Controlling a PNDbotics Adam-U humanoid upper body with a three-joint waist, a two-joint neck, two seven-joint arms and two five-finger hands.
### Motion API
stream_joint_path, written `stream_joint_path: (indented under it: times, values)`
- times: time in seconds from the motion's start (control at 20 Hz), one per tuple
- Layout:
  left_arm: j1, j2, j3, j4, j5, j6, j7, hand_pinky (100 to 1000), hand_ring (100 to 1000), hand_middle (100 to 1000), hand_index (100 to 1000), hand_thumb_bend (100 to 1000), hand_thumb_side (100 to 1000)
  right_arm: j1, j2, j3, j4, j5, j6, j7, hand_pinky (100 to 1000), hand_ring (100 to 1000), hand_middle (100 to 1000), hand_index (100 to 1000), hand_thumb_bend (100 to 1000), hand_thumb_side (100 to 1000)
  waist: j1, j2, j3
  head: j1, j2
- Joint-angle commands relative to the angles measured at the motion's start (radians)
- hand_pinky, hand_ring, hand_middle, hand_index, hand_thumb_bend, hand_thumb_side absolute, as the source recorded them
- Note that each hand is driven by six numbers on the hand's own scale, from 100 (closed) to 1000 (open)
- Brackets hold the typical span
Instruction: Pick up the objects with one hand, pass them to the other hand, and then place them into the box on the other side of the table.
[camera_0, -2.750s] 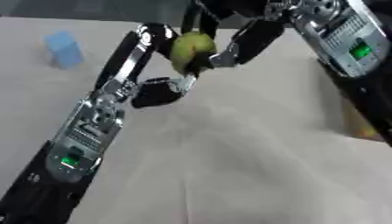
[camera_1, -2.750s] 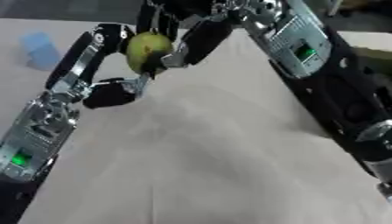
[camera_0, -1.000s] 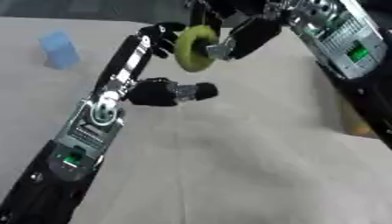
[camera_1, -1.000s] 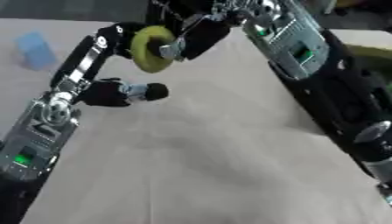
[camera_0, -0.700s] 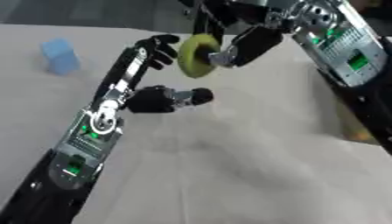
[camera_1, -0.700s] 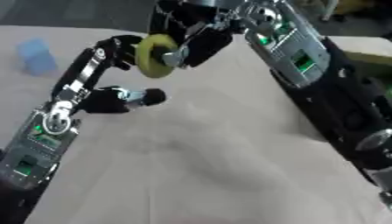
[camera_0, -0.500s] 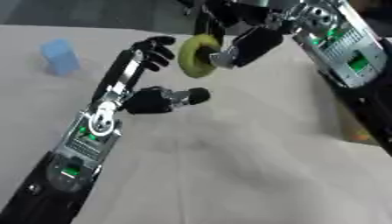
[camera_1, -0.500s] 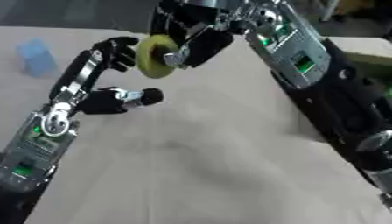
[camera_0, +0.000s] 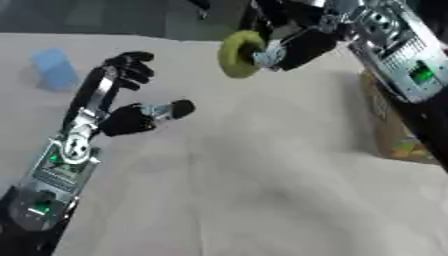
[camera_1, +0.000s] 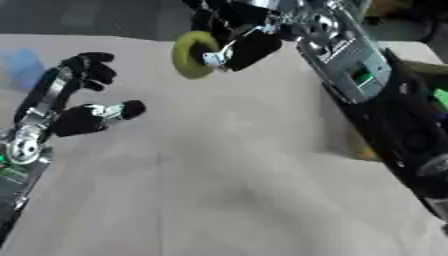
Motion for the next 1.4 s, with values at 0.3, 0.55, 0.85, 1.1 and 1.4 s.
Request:
stream_joint_path:
  times: [0.3, 0.55, 0.85, 1.1, 1.4]
  values:
    - [0.013, 0.115, 0.072, -0.046, 0.065, 0.026, 0.109, 693, 655, 603, 818, 721, 503, 0.135, -0.133, -0.158, -0.063, -0.054, 0.026, -0.16, 560, 513, 567, 596, 149, 100, 0.007, -0.031, -0.003, -0.025, -0.008]
    - [0.027, 0.143, 0.097, -0.065, 0.102, 0.035, 0.157, 694, 655, 603, 817, 707, 494, 0.235, -0.182, -0.235, -0.06, -0.071, 0.034, -0.239, 562, 514, 569, 597, 142, 100, 0.009, -0.028, -0.006, -0.035, -0.008]
    - [0.037, 0.171, 0.126, -0.083, 0.123, 0.032, 0.185, 694, 655, 601, 816, 698, 482, 0.355, -0.225, -0.335, -0.019, -0.077, 0.029, -0.331, 574, 520, 577, 604, 135, 100, 0.01, -0.025, -0.01, -0.047, -0.009]
    - [0.044, 0.184, 0.144, -0.089, 0.136, 0.033, 0.202, 694, 655, 602, 816, 695, 480, 0.434, -0.241, -0.408, 0.01, -0.083, 0.023, -0.388, 578, 521, 577, 604, 145, 100, 0.011, -0.024, -0.016, -0.064, -0.007]
    - [0.045, 0.191, 0.157, -0.093, 0.139, 0.032, 0.217, 694, 655, 602, 816, 691, 476, 0.499, -0.255, -0.442, 0.072, -0.064, 0.014, -0.412, 577, 520, 576, 603, 158, 100, 0.012, -0.022, -0.02, -0.087, -0.006]
